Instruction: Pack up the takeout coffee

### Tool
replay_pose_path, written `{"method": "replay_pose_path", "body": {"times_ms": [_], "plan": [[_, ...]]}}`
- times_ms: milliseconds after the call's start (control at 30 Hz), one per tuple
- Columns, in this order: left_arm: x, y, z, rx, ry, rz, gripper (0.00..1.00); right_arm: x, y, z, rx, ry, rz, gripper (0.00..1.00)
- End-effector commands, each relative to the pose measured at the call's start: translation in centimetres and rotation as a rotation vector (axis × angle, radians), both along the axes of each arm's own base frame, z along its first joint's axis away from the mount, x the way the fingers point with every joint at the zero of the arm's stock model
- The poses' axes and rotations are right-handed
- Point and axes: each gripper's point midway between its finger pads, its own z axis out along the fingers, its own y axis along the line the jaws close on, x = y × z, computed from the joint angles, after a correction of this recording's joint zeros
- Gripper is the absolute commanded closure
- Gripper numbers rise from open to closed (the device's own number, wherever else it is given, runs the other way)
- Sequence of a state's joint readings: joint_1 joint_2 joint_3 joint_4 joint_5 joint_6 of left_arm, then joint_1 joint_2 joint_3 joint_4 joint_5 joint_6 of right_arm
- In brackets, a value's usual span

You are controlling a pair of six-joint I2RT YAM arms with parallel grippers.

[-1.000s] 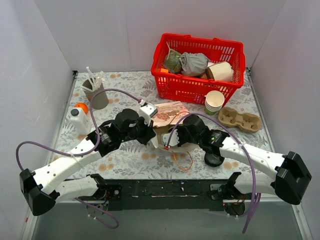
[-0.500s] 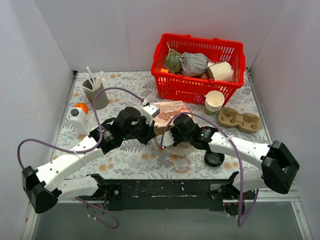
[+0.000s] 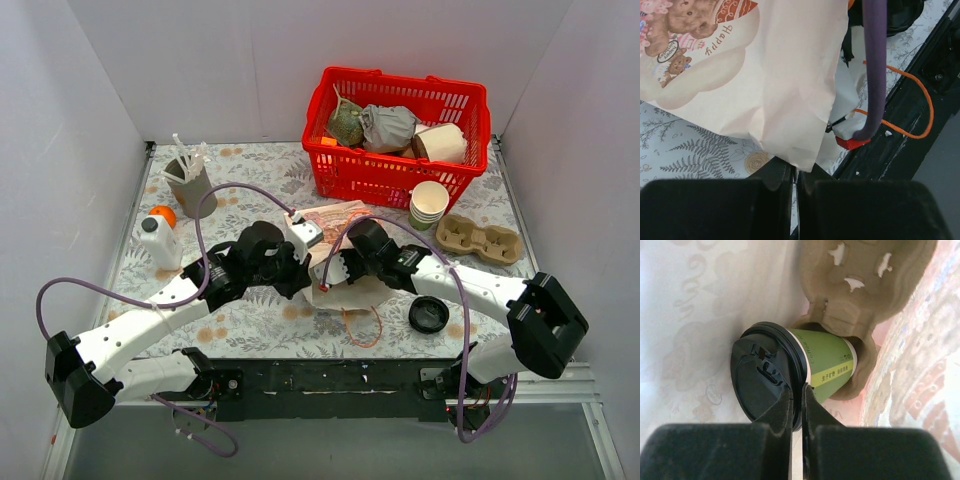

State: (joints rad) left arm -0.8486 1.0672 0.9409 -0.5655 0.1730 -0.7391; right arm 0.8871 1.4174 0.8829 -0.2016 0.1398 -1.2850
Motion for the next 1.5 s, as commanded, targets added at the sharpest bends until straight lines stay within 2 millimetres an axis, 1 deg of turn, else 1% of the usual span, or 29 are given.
{"method": "replay_pose_path", "body": {"times_ms": [0, 33, 67, 100, 167, 200, 233, 267, 400, 433, 467, 500, 533, 600, 633, 700, 733, 800, 833, 933, 967, 1000, 1067, 1100, 1133, 1167, 1267, 1367, 1467], "plan": [[-2.3, -1.4, 1.5, -0.088, 0.023, -0.117, 1.00, 1.7, 0.5, 1.3, 0.096, -0.049, 0.002, 0.89], [-2.4, -1.4, 1.4, -0.091, 0.027, -0.120, 1.00, 1.8, 0.5, 1.5, 0.106, -0.066, -0.003, 0.84], [-2.4, -1.4, 1.4, -0.093, 0.029, -0.124, 1.00, 2.3, 0.6, 2.3, 0.126, -0.100, -0.010, 0.77], [-2.4, -1.4, 1.4, -0.090, 0.030, -0.123, 1.00, 2.6, 0.2, 2.3, 0.116, -0.118, -0.031, 0.66], [-2.4, -1.5, 1.4, -0.094, 0.030, -0.125, 1.00, 3.4, 0.0, 3.0, 0.134, -0.170, -0.062, 0.59], [-2.4, -1.6, 1.4, -0.095, 0.029, -0.125, 1.00, 3.5, -0.1, 3.0, 0.134, -0.179, -0.067, 0.55], [-2.3, -1.6, 1.4, -0.094, 0.032, -0.124, 1.00, 3.5, -0.3, 2.8, 0.132, -0.186, -0.074, 0.54], [-2.4, -1.6, 1.3, -0.094, 0.033, -0.127, 1.00, 3.8, -0.3, 3.6, 0.154, -0.216, -0.087, 0.52], [-2.4, -1.7, 0.9, -0.083, 0.043, -0.129, 1.00, 4.2, -0.7, 5.0, 0.207, -0.297, -0.113, 0.51], [-2.4, -1.7, 0.8, -0.082, 0.045, -0.128, 1.00, 4.5, -0.5, 6.0, 0.243, -0.334, -0.113, 0.51], [-2.4, -1.7, 0.9, -0.084, 0.043, -0.128, 1.00, 4.4, -0.6, 5.9, 0.250, -0.344, -0.113, 0.51], [-2.5, -1.8, 0.8, -0.084, 0.049, -0.135, 1.00, 4.5, -0.6, 6.4, 0.269, -0.364, -0.117, 0.51], [-2.5, -1.8, 0.8, -0.086, 0.048, -0.134, 1.00, 4.8, -0.3, 7.4, 0.311, -0.399, -0.123, 0.51], [-2.6, -1.8, 0.8, -0.086, 0.050, -0.139, 1.00, 4.8, -0.2, 7.5, 0.329, -0.410, -0.126, 0.51], [-2.6, -1.8, 0.7, -0.087, 0.051, -0.138, 1.00, 5.0, 0.0, 8.1, 0.358, -0.429, -0.131, 0.51], [-2.7, -1.8, 0.7, -0.089, 0.053, -0.141, 1.00, 5.2, 0.2, 8.1, 0.368, -0.445, -0.141, 0.51], [-2.8, -1.8, 0.6, -0.088, 0.057, -0.145, 1.00, 5.3, 0.3, 8.8, 0.395, -0.470, -0.147, 0.51], [-2.7, -1.8, 0.5, -0.088, 0.056, -0.144, 1.00, 5.4, 0.4, 8.6, 0.406, -0.476, -0.160, 0.51], [-2.7, -1.8, 0.4, -0.086, 0.057, -0.142, 1.00, 5.5, 0.5, 9.1, 0.428, -0.483, -0.162, 0.50], [-2.6, -1.8, 0.3, -0.084, 0.056, -0.142, 1.00, 5.1, 1.0, 9.3, 0.491, -0.439, -0.164, 0.48], [-2.6, -1.8, 0.3, -0.085, 0.055, -0.140, 1.00, 4.6, 1.7, 9.4, 0.519, -0.412, -0.131, 0.48], [-2.6, -1.8, 0.3, -0.085, 0.055, -0.140, 1.00, 4.3, 2.1, 9.3, 0.553, -0.370, -0.127, 0.48], [-2.5, -1.8, 0.2, -0.084, 0.054, -0.135, 1.00, 3.6, 2.9, 8.4, 0.562, -0.315, -0.086, 0.48], [-2.6, -1.8, 0.4, -0.089, 0.052, -0.138, 1.00, 3.4, 3.0, 8.0, 0.573, -0.292, -0.092, 0.48], [-2.6, -1.8, 0.4, -0.090, 0.050, -0.138, 1.00, 3.4, 3.1, 8.1, 0.594, -0.290, -0.097, 0.48], [-2.6, -1.8, 0.5, -0.091, 0.049, -0.138, 1.00, 3.5, 3.2, 7.4, 0.589, -0.276, -0.097, 0.48], [-2.6, -1.8, 0.6, -0.098, 0.046, -0.137, 1.00, 3.5, 3.7, 6.6, 0.612, -0.239, -0.106, 0.48], [-2.6, -1.8, 0.7, -0.103, 0.040, -0.136, 1.00, 3.1, 4.3, 6.7, 0.685, -0.197, -0.114, 0.48], [-2.3, -1.7, 0.6, -0.098, 0.037, -0.118, 1.00, 2.2, 5.0, 6.7, 0.757, -0.125, -0.104, 0.48]]}}
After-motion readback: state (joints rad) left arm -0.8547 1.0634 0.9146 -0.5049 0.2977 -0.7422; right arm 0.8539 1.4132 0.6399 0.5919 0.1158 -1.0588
